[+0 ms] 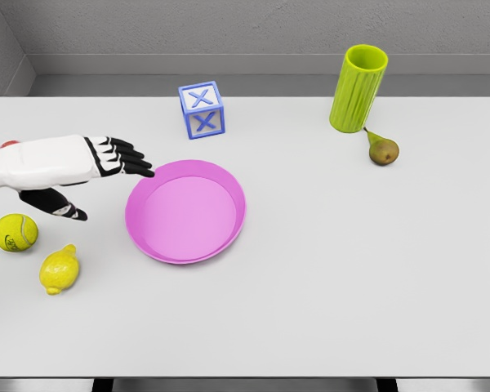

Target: Put the lemon on the plate with left arm

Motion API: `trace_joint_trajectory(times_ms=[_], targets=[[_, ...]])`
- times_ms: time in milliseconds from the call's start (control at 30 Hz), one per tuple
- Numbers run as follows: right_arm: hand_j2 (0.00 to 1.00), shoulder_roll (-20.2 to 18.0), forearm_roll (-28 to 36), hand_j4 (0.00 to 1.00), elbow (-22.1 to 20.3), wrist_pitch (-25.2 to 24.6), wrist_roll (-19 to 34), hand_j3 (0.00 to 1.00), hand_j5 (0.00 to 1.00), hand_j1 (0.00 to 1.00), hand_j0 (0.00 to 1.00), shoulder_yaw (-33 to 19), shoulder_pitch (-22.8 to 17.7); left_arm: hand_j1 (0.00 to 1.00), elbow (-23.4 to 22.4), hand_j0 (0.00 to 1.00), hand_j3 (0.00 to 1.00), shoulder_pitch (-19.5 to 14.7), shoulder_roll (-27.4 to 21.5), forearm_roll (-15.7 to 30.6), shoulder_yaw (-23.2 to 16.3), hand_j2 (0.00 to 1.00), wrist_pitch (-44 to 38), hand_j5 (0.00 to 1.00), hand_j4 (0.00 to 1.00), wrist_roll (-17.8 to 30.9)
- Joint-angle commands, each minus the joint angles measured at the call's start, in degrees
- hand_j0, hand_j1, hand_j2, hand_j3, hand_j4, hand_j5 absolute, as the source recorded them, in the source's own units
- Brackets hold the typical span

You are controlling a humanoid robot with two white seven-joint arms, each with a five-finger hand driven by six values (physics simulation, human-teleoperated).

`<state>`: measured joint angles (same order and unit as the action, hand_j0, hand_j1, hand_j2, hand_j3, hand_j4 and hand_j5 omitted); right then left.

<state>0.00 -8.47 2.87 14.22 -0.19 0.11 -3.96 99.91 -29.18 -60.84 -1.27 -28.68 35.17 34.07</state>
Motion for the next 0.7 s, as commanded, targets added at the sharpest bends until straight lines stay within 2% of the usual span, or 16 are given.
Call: trace_joint_trajectory(times_ms=[0,200,267,467,567,600,667], targets=[[1.00,0.00,-0.06,1.00,0.21,-0.07,0.01,1.00,1.00,1.00,1.00,-0.02,0.00,1.00,0.11,1.00,1.00,0.09,-0.07,0.39,0.12,1.00,-0.17,1.00,1.00,-0.06],[1.00,0.00,0.03,1.00,0.03,-0.07,0.01,1.00,1.00,1.00,1.00,-0.02,-0.44,1.00,0.11,1.00,1.00,0.26,-1.65,0.30,-0.23,1.00,-0.17,1.00,1.00,-0.06],[1.00,0.00,0.03,1.00,0.03,-0.07,0.01,1.00,1.00,1.00,1.00,-0.02,-0.44,1.00,0.20,1.00,1.00,1.67,-2.44,-3.74,-0.32,1.00,-0.17,1.00,1.00,-0.06],[1.00,0.00,0.03,1.00,0.03,-0.07,0.01,1.00,1.00,1.00,1.00,-0.02,-0.44,1.00,0.20,1.00,1.00,1.67,-3.58,-5.85,-0.06,1.00,-0.17,1.00,1.00,-0.15],[1.00,0.00,0.03,1.00,0.03,0.02,0.01,1.00,1.00,1.00,1.00,-0.02,-0.44,1.00,-1.21,1.00,1.00,1.58,-4.81,-9.19,0.56,1.00,-0.17,1.00,1.00,-0.06],[1.00,0.00,0.03,1.00,0.03,-0.07,0.01,1.00,1.00,1.00,1.00,-0.02,-0.44,1.00,-2.97,1.00,1.00,1.58,-5.34,-9.45,0.38,1.00,-0.17,1.00,1.00,0.03],[1.00,0.00,0.03,1.00,0.03,-0.07,0.01,1.00,1.00,1.00,1.00,-0.02,-0.44,1.00,-3.23,1.00,1.00,1.93,-5.52,-9.45,0.21,1.00,-0.17,1.00,1.00,0.03]])
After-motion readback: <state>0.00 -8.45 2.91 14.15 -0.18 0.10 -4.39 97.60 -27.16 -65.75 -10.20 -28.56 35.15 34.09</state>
